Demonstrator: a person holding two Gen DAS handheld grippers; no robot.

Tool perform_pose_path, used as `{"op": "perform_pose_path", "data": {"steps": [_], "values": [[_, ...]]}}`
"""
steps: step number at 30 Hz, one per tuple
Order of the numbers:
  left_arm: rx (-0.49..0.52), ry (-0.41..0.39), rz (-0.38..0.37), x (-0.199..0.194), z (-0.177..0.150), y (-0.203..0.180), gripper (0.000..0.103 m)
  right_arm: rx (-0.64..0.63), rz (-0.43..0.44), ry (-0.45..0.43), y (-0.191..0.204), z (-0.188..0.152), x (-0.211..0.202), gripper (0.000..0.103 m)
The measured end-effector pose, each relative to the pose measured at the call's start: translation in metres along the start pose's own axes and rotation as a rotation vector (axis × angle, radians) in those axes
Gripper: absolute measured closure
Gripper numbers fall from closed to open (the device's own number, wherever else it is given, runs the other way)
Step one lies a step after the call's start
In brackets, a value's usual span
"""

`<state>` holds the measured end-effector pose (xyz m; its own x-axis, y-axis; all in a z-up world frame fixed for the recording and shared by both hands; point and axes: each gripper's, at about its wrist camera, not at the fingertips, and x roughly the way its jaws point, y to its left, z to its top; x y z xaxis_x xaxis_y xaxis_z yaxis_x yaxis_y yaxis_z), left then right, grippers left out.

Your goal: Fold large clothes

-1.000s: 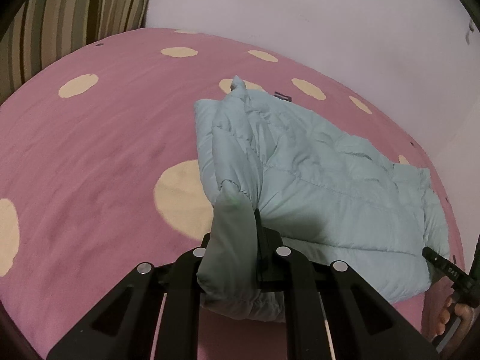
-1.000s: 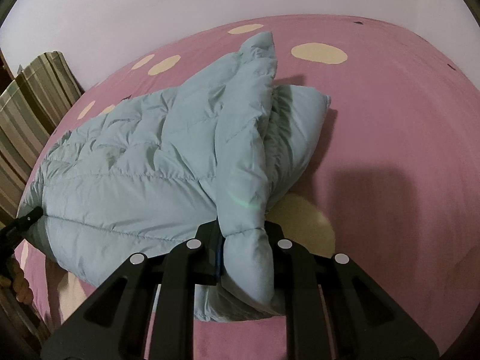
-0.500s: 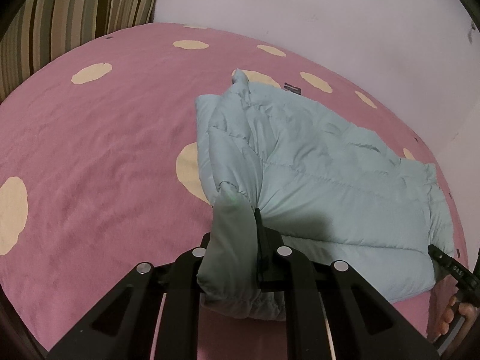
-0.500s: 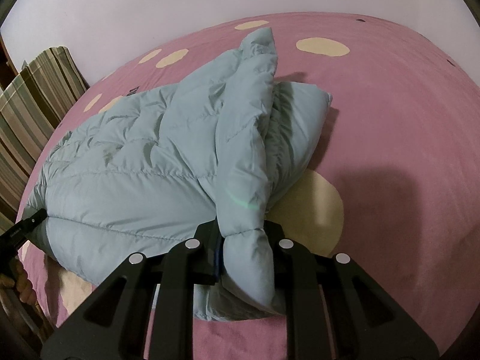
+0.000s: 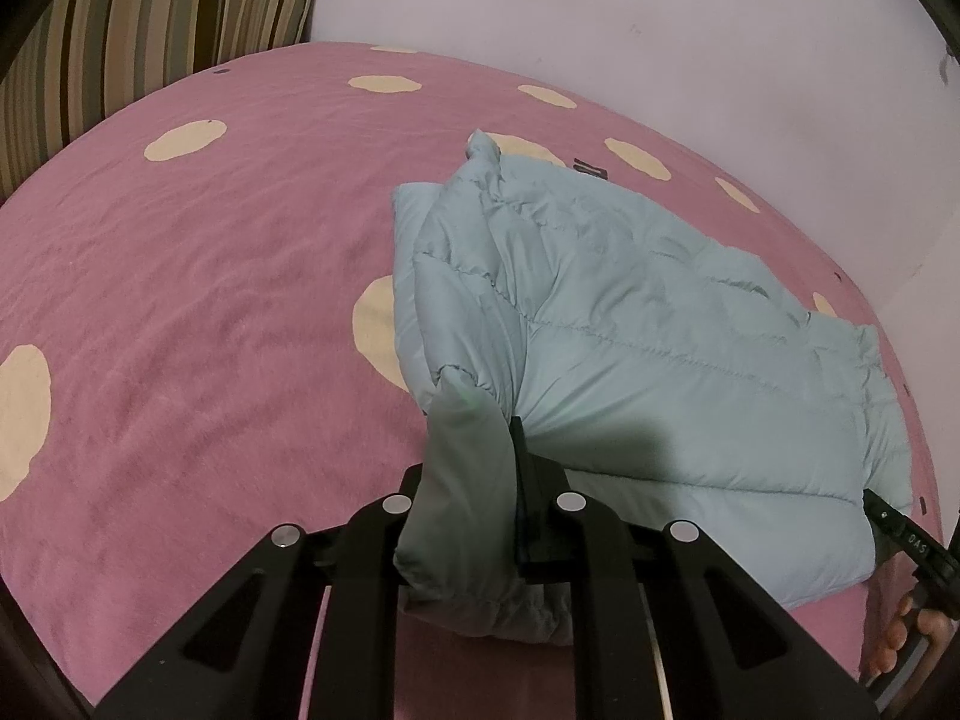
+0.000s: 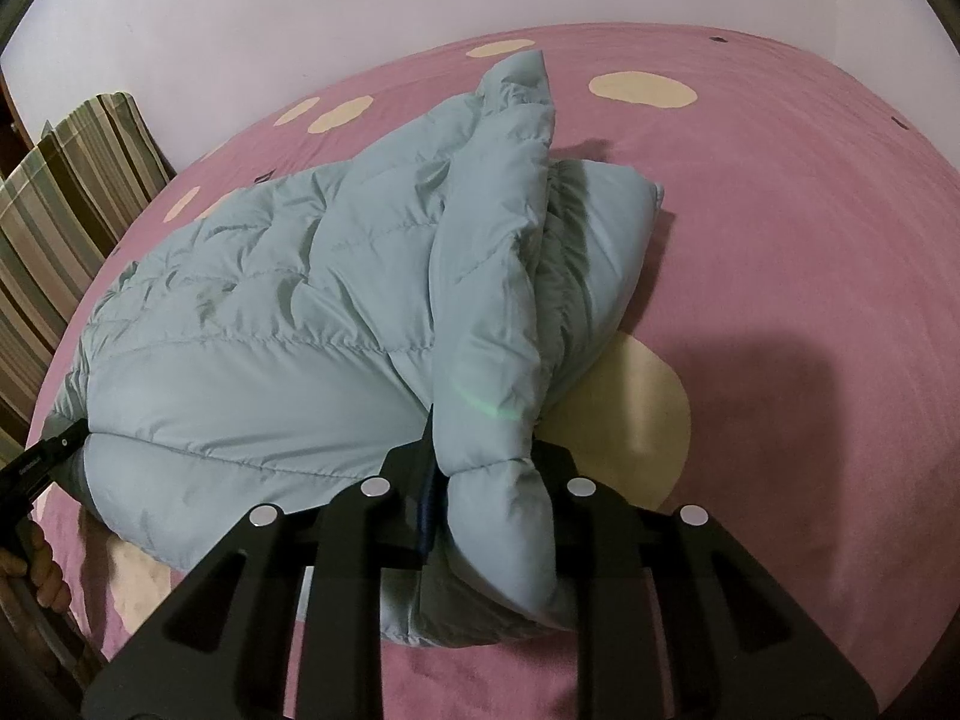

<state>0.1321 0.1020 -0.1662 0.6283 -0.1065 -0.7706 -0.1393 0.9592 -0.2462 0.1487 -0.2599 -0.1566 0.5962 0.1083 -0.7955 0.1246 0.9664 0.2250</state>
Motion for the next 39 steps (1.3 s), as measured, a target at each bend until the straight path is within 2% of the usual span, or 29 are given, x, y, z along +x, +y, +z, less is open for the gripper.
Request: {"op": "perform_pose_path", "data": {"steps": [26,39], "values": [[-0.006,-0.001,-0.015,-0.0033,-0.0015,0.0053,0.088,-0.005,-0.029,-0.004,0.0065,-0.0004,-0.0002,0.08],[0.003,0.019,-0.01,-0.0052,0.0015,0.0053,0.078,-0.002,-0.044,-0.002,0.0012,0.0022,-0.0039,0.068]]}}
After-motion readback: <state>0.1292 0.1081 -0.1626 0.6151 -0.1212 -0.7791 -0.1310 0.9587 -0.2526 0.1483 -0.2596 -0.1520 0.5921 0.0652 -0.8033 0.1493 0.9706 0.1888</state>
